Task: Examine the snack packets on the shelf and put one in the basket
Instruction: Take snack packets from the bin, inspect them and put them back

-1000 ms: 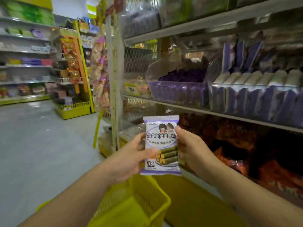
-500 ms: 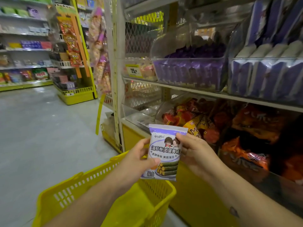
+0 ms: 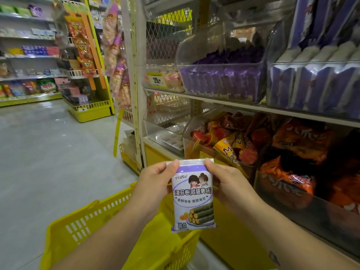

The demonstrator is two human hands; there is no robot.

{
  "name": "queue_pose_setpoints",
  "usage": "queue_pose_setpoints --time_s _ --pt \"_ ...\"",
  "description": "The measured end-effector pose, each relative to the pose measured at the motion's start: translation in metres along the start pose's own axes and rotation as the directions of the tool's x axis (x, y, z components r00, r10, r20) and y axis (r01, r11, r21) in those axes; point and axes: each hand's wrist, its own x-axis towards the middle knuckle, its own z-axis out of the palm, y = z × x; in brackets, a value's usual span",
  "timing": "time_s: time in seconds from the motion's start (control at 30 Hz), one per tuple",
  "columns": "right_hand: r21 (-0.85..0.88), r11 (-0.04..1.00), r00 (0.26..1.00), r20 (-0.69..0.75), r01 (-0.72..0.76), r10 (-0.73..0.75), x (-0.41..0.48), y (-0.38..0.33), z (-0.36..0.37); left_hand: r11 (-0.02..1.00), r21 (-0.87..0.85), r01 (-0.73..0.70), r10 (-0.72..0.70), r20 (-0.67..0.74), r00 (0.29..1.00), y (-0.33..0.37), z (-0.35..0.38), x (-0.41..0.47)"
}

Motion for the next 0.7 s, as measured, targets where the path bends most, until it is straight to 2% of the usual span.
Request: queue_pose_setpoints --time_s 0.1,0.2,0.27,0.37,0.47,0.57,0.7 --pt "-0.099 0.995 0.985 0.164 -0.032 0.048 -0.004 -0.004 -0.006 0.996 -0.084 0.031 -0.034 -0.033 0.999 0.005 -0.004 0.0" --pt "-0.235 0.96 0.894 0.382 -0.153 0.236 -0.011 -0.005 -0.01 0.974 -0.216 0.067 -0.077 -0.034 0.996 0.011 -0.012 0.002" --pt "-0.203 0.952 0.848 0.439 -0.23 0.298 -0.014 -0.006 -0.01 0.95 -0.286 0.125 -0.132 -0.005 0.991 0.012 -0.016 0.002" --pt "-0.134 0.949 0.846 0.431 -0.285 0.314 -0.012 -0.007 -0.013 0.913 -0.298 0.28 -0.267 0.084 0.96 0.011 -0.022 0.002" --pt "-0.028 0.956 0.88 0.384 -0.29 0.279 -0.01 -0.008 -0.015 0.884 -0.216 0.414 -0.359 0.254 0.898 0.01 -0.025 -0.001" --pt "0.076 0.944 0.896 0.346 -0.322 0.277 -0.008 -0.009 -0.017 0.874 -0.162 0.458 -0.372 0.385 0.845 0.007 -0.023 -0.006" --pt "0.126 0.934 0.897 0.346 -0.335 0.275 -0.008 -0.01 -0.015 0.86 -0.205 0.468 -0.362 0.403 0.841 0.007 -0.019 -0.007"
